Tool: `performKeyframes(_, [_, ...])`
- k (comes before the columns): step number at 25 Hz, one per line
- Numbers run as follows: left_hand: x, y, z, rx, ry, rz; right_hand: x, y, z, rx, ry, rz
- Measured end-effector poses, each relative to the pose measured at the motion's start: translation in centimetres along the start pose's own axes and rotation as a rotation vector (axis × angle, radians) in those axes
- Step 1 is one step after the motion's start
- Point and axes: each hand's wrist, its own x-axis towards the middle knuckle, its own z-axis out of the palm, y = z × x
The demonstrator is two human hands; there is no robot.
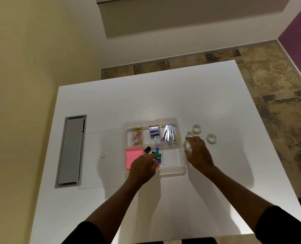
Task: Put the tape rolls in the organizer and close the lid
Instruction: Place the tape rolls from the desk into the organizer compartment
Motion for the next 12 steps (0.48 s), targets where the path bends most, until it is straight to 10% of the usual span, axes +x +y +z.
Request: performKeyframes(12, [-2.2, -2.0, 0.0, -0.026, 0.023, -0.019, 0.7, -6.8, 4.4, -0.282, -0.311, -0.190])
